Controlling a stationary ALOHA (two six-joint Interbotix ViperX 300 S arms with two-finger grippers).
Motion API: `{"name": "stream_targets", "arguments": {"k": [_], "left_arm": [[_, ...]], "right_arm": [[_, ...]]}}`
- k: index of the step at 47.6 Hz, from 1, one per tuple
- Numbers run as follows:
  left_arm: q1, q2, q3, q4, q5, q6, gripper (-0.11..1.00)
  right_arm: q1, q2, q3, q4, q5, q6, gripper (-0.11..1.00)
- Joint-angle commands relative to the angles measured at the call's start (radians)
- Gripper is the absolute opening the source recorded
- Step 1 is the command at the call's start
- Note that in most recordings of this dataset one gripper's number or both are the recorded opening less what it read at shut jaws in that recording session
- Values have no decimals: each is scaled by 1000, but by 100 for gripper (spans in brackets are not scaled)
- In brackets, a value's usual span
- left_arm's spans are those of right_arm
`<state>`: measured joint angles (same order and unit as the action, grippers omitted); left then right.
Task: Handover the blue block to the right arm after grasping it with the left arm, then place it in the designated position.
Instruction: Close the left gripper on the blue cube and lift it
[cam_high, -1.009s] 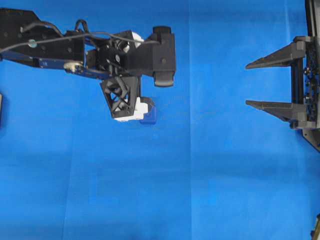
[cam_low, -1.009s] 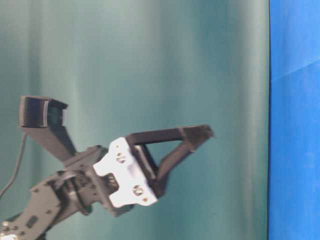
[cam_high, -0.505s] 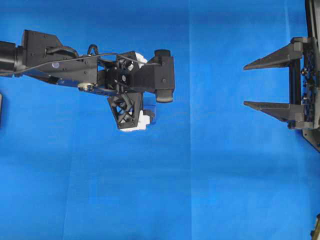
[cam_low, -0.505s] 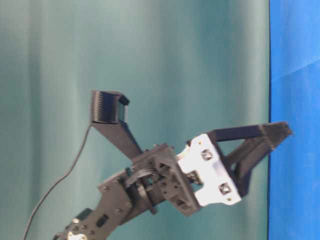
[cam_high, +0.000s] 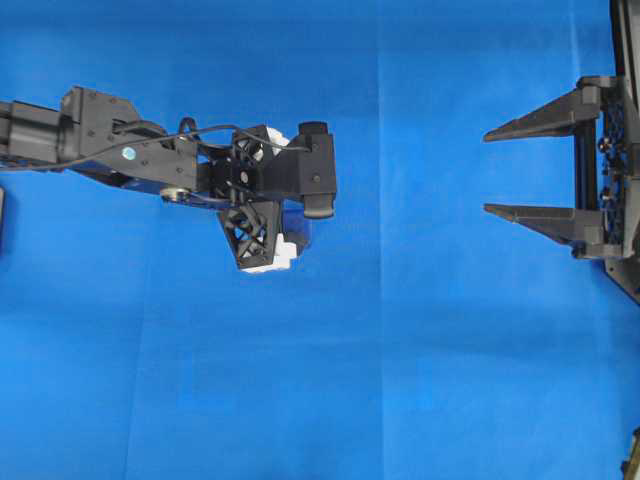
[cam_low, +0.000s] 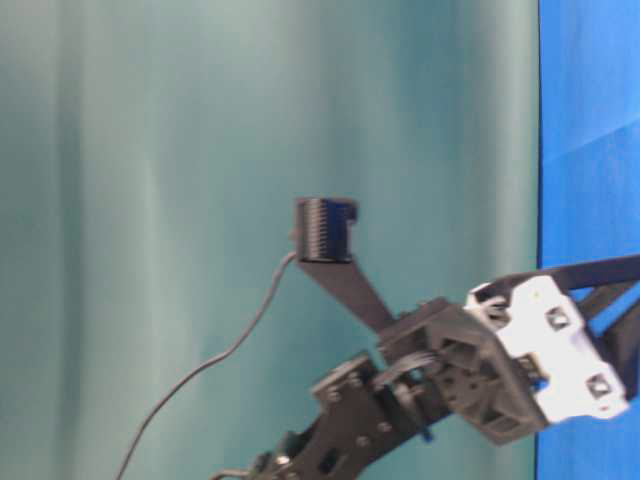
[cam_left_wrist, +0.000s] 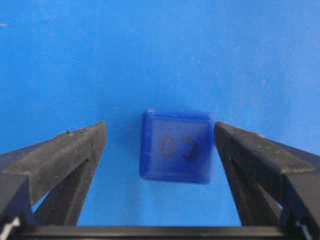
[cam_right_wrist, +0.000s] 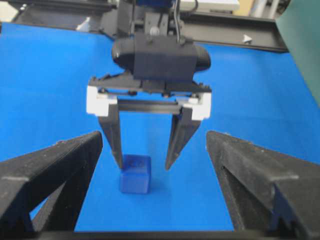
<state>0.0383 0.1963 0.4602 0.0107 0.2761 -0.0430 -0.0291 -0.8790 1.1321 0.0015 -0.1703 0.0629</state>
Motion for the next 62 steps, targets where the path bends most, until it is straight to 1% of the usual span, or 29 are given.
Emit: {"name": "stream_targets", "arguments": {"k": [1,12,35,38,40,43,44,45,46,52,62], "left_arm": [[-8,2,-9,0,-20,-5,92],[-11,52,-9,0,-37,-5,92],[-12,55,-8,0,-35,0,90],[-15,55,-9,2,-31,15,87],[-17,55,-9,2,-25,15,80],[-15,55,-11,2,-15,-6,65],[-15,55,-11,2,-12,-9,57],[-15,54,-11,2,-9,-12,51],[-15,54,-11,2,-9,-17,48],[-18,48,-14,2,-8,-31,49],[-20,43,-15,2,8,-29,49]], "right_arm": [[-2,5,-18,2,-8,0,97],[-2,8,-17,2,-8,0,97],[-2,9,-17,2,-3,0,97],[-2,9,-17,3,-3,0,97],[0,9,-17,3,-3,0,97],[-2,9,-18,3,-6,0,97],[-2,9,-18,3,-8,0,97],[-2,9,-18,2,-8,0,97],[-2,9,-18,2,-8,0,97],[-2,9,-18,3,-8,0,97],[-2,9,-18,2,-8,0,97]]}}
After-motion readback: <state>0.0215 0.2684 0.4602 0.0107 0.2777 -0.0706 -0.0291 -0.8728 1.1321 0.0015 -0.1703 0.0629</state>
